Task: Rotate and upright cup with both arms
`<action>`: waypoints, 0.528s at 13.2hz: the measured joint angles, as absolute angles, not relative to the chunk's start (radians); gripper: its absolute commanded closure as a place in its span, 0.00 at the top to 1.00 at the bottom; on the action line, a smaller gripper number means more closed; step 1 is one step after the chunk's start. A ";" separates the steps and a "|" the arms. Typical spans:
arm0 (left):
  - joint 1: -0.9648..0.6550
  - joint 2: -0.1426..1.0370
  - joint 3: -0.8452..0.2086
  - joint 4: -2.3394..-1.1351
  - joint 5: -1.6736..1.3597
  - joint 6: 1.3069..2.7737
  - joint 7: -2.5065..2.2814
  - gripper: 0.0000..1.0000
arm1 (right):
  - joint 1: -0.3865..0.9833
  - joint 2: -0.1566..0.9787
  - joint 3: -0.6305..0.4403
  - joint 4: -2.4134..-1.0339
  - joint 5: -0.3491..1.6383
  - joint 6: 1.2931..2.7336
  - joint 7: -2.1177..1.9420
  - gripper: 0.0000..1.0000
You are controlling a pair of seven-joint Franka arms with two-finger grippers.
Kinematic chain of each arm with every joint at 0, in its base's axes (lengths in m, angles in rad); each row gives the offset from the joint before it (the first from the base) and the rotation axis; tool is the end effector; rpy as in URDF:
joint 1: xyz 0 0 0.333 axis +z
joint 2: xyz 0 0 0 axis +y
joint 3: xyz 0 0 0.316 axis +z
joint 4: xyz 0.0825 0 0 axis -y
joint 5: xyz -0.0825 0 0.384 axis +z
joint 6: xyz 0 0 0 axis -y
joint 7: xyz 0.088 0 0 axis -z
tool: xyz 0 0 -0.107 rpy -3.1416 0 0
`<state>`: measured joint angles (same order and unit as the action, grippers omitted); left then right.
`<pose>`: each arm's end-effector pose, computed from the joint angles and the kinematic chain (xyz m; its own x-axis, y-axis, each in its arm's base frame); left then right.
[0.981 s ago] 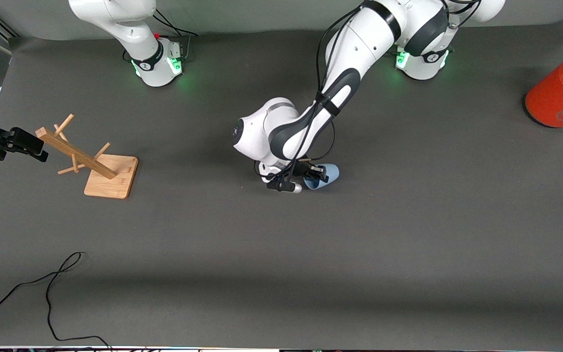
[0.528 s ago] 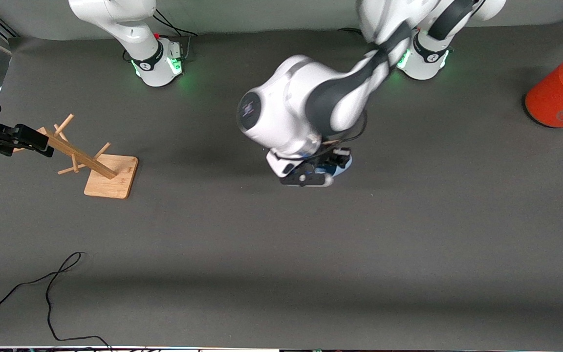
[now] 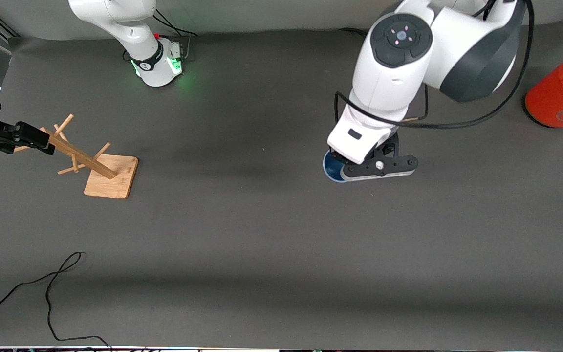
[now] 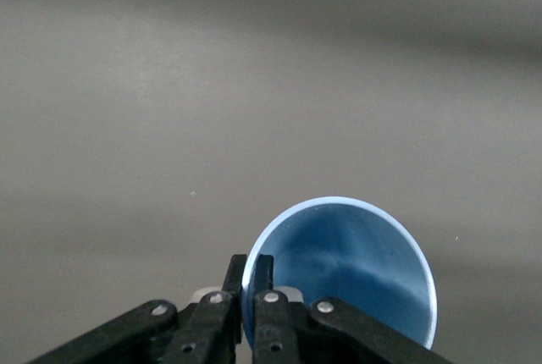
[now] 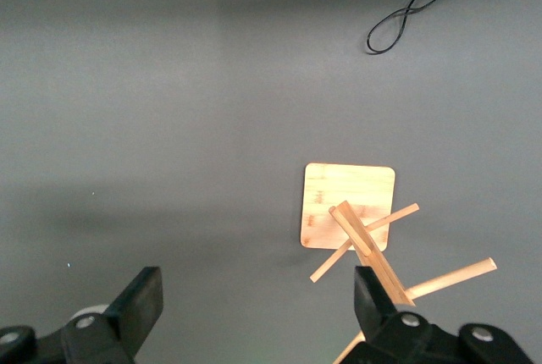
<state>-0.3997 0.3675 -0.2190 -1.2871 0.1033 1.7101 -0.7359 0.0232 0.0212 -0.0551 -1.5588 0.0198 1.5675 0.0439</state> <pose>0.5683 -0.3600 0.5509 0.9903 0.1230 0.0639 0.1217 -0.9923 0.0243 0.5604 -0.0154 0.6181 0.9970 -0.0757 -0.0133 -0.0759 -0.9970 -0.0181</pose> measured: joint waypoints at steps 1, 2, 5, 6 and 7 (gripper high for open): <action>-0.395 0.335 -0.220 -1.385 0.096 1.807 -0.766 0.00 | 0.023 0.021 -0.056 -1.559 0.020 1.567 0.044 1.00; -0.399 0.310 -0.226 -1.476 0.096 1.897 -0.815 0.00 | 0.023 0.021 -0.056 -1.559 0.020 1.568 0.044 1.00; -0.467 0.324 -0.238 -1.630 0.189 2.062 -0.978 0.00 | 0.023 0.021 -0.058 -1.559 0.020 1.567 0.044 1.00; -0.492 0.355 -0.239 -1.649 0.241 2.101 -1.037 0.00 | 0.023 0.021 -0.058 -1.559 0.020 1.567 0.044 1.00; -0.512 0.395 -0.239 -1.658 0.285 2.138 -1.088 0.00 | 0.023 0.021 -0.058 -1.559 0.020 1.567 0.044 1.00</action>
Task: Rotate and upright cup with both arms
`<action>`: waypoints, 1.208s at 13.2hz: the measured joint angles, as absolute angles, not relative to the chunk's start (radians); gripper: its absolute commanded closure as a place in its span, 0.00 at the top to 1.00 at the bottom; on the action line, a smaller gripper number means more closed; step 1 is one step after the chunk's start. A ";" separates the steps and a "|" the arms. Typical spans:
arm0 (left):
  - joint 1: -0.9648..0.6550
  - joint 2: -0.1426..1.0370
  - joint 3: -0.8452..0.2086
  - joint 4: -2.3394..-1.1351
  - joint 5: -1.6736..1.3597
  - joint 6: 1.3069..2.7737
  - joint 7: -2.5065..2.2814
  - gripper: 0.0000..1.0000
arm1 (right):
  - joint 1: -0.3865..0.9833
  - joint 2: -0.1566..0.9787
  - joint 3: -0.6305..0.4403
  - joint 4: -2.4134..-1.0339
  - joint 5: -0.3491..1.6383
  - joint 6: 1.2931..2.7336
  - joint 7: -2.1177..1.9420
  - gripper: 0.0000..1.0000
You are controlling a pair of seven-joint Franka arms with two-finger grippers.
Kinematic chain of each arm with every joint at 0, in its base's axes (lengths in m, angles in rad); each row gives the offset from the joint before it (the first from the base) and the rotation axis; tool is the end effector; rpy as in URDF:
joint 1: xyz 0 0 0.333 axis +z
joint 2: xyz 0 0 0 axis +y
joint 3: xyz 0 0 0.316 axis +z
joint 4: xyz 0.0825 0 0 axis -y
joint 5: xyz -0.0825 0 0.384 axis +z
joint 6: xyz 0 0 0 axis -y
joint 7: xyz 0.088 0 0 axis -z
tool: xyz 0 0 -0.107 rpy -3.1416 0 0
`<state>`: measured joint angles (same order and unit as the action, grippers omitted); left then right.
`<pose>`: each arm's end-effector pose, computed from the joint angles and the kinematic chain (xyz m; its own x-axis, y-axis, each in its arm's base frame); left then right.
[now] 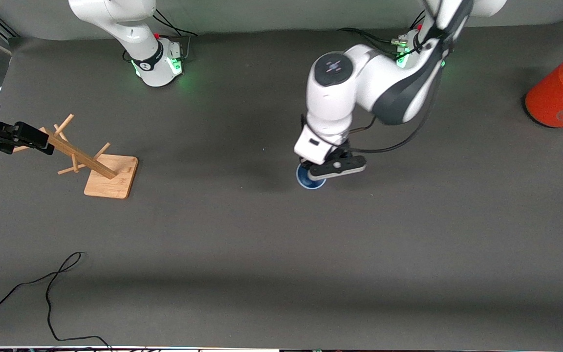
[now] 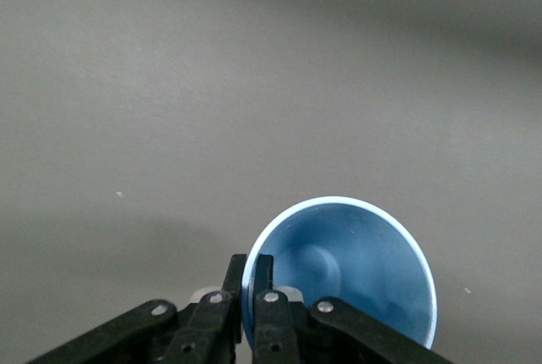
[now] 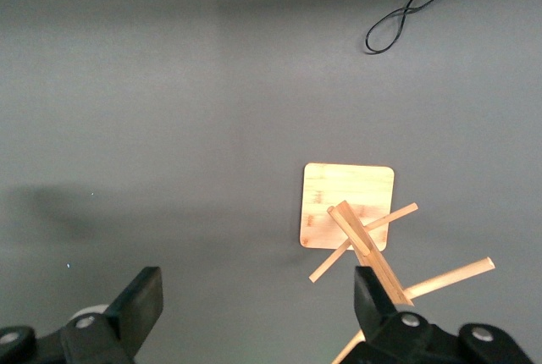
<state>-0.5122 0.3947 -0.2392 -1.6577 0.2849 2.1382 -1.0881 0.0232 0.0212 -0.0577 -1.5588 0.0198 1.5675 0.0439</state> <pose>0.5120 -0.4375 0.3962 0.9595 0.2123 0.1852 0.2152 -0.9766 0.0045 0.5603 -0.0169 0.6181 0.9968 -0.0782 -0.0133 -0.0785 -0.9968 -0.0180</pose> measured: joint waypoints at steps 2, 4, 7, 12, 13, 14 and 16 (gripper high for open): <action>-0.542 0.487 -0.239 -1.664 0.383 2.227 -1.206 0.00 | 0.023 0.021 -0.058 -1.559 0.020 1.567 0.044 1.00; -0.559 0.578 -0.239 -1.664 0.480 2.299 -1.321 0.00 | 0.023 0.021 -0.058 -1.559 0.020 1.567 0.044 1.00; -0.560 0.639 -0.238 -1.657 0.519 2.332 -1.364 0.29 | 0.023 0.021 -0.058 -1.559 0.020 1.567 0.043 1.00; -0.558 0.626 -0.233 -1.606 0.523 2.297 -1.359 1.00 | 0.023 0.021 -0.058 -1.559 0.019 1.568 0.042 1.00; -0.555 0.611 -0.233 -1.580 0.519 2.246 -1.339 1.00 | 0.023 0.021 -0.058 -1.559 0.019 1.568 0.042 1.00; -0.549 0.590 -0.232 -1.545 0.497 2.175 -1.293 1.00 | 0.023 0.020 -0.058 -1.559 0.019 1.568 0.039 1.00; -0.517 0.526 -0.227 -1.466 0.408 2.024 -1.131 1.00 | 0.023 0.020 -0.058 -1.559 0.019 1.568 0.010 1.00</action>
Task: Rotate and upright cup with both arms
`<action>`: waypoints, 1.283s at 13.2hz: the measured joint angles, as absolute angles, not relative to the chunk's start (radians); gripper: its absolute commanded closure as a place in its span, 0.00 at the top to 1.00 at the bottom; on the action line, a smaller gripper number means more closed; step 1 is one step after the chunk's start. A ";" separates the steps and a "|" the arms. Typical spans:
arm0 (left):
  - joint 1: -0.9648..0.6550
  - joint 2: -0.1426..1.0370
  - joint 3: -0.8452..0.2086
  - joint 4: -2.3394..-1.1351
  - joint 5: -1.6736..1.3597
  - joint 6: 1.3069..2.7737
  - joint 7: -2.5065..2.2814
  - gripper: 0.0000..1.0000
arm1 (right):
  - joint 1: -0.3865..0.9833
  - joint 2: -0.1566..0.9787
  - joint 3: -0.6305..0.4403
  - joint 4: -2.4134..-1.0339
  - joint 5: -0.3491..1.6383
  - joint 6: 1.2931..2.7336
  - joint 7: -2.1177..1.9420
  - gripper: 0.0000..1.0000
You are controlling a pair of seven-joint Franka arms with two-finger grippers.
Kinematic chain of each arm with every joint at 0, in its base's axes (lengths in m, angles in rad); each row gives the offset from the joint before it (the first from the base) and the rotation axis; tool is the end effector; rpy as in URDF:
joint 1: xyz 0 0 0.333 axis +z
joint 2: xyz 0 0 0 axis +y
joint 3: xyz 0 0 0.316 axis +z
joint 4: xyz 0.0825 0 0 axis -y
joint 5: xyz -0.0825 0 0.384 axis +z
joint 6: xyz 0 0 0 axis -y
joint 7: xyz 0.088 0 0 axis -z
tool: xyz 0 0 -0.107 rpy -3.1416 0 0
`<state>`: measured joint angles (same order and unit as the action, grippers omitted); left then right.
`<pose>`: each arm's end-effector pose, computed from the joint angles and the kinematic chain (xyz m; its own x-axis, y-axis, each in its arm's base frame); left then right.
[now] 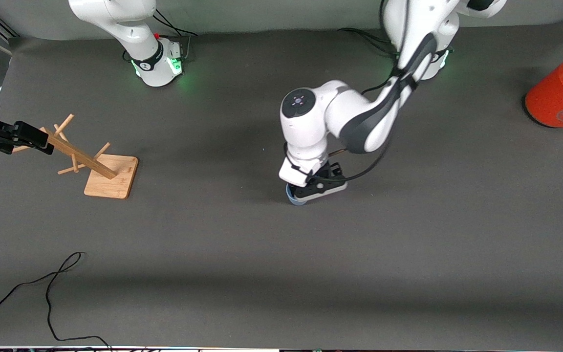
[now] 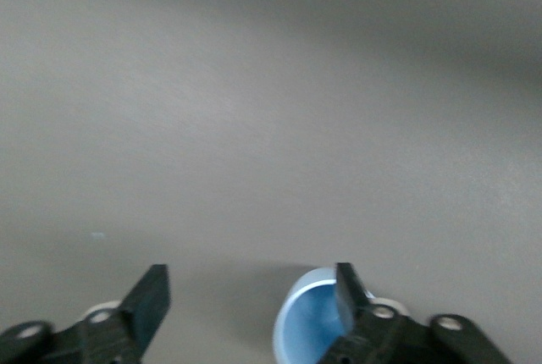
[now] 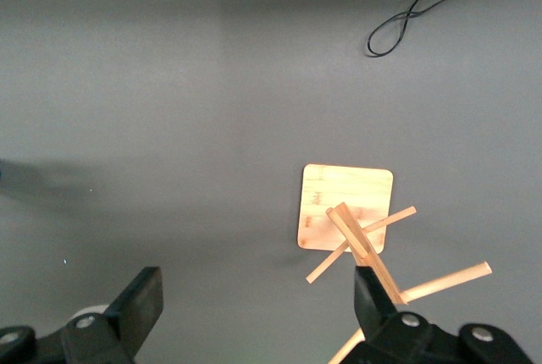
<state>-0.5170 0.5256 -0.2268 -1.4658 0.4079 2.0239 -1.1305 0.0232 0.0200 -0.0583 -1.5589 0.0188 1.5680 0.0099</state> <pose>0.5534 -0.4407 0.3887 0.9420 0.2280 0.2463 0.2548 -0.9635 -0.0826 0.5600 -0.0173 0.6188 0.9989 -0.0449 -0.0110 -0.0451 -0.9988 -0.0175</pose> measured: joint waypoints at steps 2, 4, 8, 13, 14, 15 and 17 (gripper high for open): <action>-0.428 0.431 -0.221 -1.430 0.361 1.918 -0.963 1.00 | 0.023 0.020 -0.060 -1.559 0.019 1.568 -0.005 1.00; -0.310 0.339 -0.217 -1.430 0.334 1.839 -0.793 1.00 | 0.023 0.019 -0.060 -1.559 0.019 1.568 -0.006 1.00; -0.118 0.251 -0.215 -1.432 0.217 1.757 -0.493 1.00 | 0.023 0.019 -0.061 -1.559 0.019 1.568 -0.006 1.00; -0.010 0.239 -0.215 -1.445 0.122 1.718 -0.328 1.00 | 0.023 0.019 -0.062 -1.559 0.019 1.568 -0.006 1.00; -0.002 0.238 -0.215 -1.453 0.118 1.712 -0.308 1.00 | 0.023 0.019 -0.062 -1.559 0.019 1.567 -0.006 1.00; 0.004 0.237 -0.214 -1.463 0.116 1.697 -0.290 1.00 | 0.023 0.019 -0.062 -1.560 0.019 1.567 -0.006 1.00; -0.017 0.228 -0.168 -1.472 0.080 1.658 -0.251 1.00 | 0.023 0.019 -0.062 -1.560 0.017 1.566 -0.006 1.00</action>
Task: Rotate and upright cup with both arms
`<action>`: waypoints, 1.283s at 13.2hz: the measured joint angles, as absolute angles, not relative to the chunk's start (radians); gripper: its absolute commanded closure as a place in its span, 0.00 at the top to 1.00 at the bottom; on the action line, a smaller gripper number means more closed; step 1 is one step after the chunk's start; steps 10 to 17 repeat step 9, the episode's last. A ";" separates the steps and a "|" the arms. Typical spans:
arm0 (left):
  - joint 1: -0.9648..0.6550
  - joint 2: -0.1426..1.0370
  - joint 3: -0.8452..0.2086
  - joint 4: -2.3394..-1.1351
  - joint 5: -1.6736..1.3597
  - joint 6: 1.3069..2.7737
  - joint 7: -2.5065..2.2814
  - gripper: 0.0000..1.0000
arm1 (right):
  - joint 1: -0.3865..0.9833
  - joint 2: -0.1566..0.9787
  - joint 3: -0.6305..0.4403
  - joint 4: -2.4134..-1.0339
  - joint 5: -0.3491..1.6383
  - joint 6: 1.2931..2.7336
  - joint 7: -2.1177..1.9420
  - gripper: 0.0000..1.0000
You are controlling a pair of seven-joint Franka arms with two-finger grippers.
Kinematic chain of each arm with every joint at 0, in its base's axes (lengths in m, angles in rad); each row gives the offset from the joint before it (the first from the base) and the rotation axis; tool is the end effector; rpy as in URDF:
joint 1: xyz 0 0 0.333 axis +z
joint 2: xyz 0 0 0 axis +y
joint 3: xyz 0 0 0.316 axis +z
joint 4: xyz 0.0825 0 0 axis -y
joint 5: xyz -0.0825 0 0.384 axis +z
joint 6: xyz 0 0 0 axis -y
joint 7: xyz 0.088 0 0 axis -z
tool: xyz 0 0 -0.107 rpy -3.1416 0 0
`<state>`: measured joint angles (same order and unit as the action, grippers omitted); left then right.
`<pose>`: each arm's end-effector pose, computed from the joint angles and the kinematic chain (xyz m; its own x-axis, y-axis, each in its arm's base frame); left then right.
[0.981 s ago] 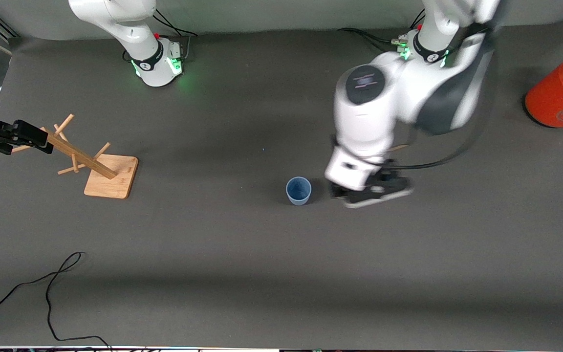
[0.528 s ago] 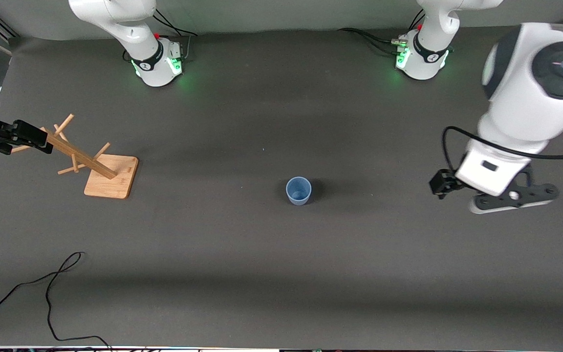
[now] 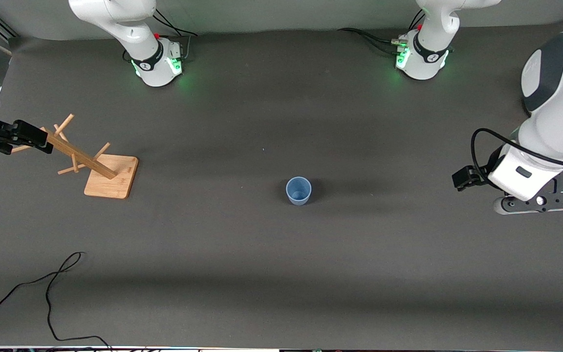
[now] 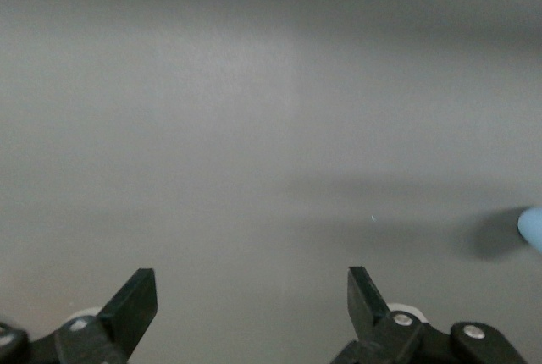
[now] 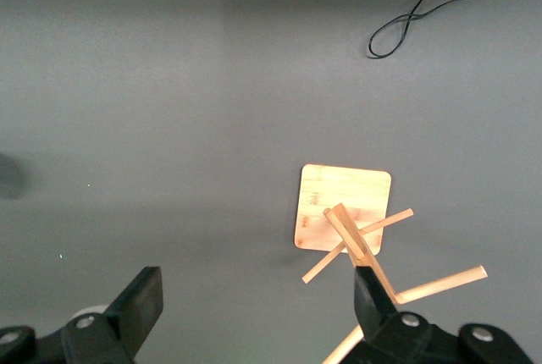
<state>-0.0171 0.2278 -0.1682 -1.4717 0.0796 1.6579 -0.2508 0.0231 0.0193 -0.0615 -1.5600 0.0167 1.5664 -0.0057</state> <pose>0.6186 -0.0970 0.5460 0.9978 0.0612 -0.0271 0.0598 -0.9970 -0.0494 0.5595 -0.0194 0.6185 0.9994 -0.0326 -0.0128 -0.0328 -0.9993 -0.0156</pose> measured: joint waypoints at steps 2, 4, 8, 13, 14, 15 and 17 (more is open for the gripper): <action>-0.125 0.191 -0.008 -1.482 -0.004 1.613 -0.214 1.00 | 0.023 0.019 -0.062 -1.561 0.012 1.565 -0.006 1.00; -0.214 0.132 0.125 -1.522 -0.037 1.600 -0.160 1.00 | 0.023 0.019 -0.062 -1.561 0.010 1.565 -0.006 1.00; -0.235 0.069 0.162 -1.578 -0.038 1.599 -0.122 1.00 | 0.023 0.019 -0.062 -1.563 0.009 1.565 -0.006 1.00; -0.235 0.069 0.163 -1.581 -0.038 1.599 -0.118 1.00 | 0.023 0.019 -0.062 -1.563 0.009 1.565 -0.006 1.00; -0.235 0.069 0.163 -1.581 -0.038 1.599 -0.118 1.00 | 0.023 0.019 -0.062 -1.563 0.009 1.565 -0.006 1.00; -0.235 0.069 0.163 -1.581 -0.038 1.599 -0.118 1.00 | 0.023 0.019 -0.062 -1.563 0.009 1.565 -0.006 1.00; -0.235 0.069 0.163 -1.581 -0.038 1.599 -0.118 1.00 | 0.023 0.019 -0.062 -1.563 0.009 1.565 -0.006 1.00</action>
